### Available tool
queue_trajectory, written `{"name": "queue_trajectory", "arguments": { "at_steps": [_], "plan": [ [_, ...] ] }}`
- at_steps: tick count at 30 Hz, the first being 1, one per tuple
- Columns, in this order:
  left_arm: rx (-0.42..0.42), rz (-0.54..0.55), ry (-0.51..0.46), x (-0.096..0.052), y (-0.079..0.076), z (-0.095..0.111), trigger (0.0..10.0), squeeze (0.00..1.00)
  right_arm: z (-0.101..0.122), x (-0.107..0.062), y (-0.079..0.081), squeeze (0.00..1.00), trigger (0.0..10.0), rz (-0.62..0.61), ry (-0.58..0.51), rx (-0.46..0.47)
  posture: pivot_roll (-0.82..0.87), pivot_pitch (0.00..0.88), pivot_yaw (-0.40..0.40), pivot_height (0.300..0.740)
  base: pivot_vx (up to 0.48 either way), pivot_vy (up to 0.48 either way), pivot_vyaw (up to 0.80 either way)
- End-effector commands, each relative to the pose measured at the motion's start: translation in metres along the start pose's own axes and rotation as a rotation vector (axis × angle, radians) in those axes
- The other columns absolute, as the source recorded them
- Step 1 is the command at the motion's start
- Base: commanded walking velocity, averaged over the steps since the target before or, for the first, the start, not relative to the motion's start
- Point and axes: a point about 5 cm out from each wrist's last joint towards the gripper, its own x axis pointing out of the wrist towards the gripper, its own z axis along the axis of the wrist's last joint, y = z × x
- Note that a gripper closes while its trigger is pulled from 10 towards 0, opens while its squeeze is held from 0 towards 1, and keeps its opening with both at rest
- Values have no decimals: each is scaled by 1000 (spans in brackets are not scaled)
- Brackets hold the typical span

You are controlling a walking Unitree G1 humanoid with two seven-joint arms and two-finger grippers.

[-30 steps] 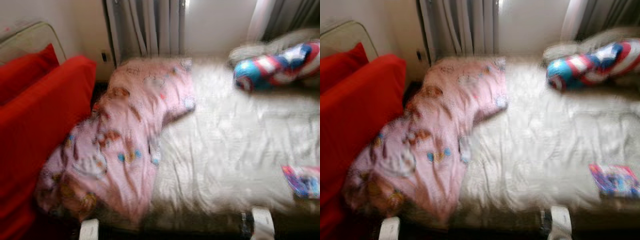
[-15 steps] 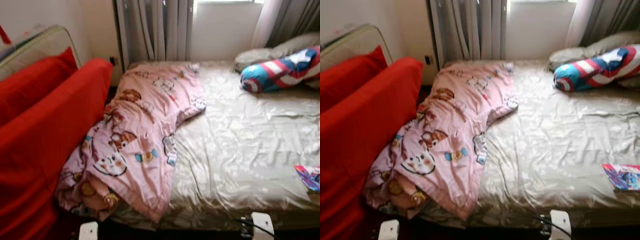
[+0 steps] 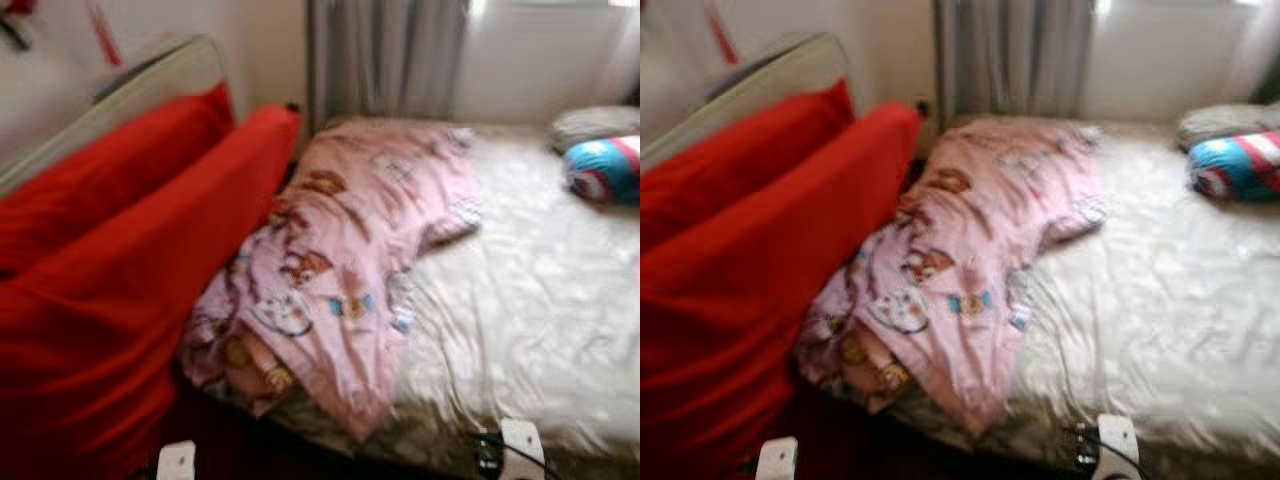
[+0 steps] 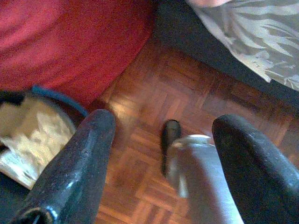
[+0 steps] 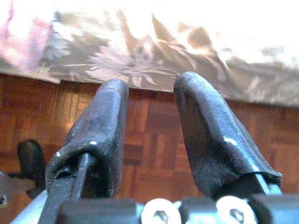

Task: Clean up the room

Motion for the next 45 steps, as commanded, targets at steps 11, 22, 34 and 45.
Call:
{"name": "queue_trajectory", "arguments": {
  "at_steps": [11, 22, 34, 45],
  "plan": [
    [-3, -2, 18, -1, -1, -5, 10000, 0, 1, -1, -4, 0, 10000, 2, -13, -6, -112, 0, -9, 740, 0, 0, 671],
    [-26, -11, 1, -1, -4, -6, 10000, 0, 0, -3, -7, 0, 10000, 19, -28, 1, -90, 0, -29, 740, 0, 0, 0],
    [-32, 17, 18, -2, -3, -11, 10000, 0, -1, -4, -8, 0, 10000, 64, -9, -79, 1, 0, -74, 740, 0, 0, 0],
    [-43, -5, 45, -3, -19, -22, 10000, 0, -5, -10, -29, 0, 10000, 34, -1, -79, 5, 0, -63, 740, 0, 0, 0]
  ]
}}
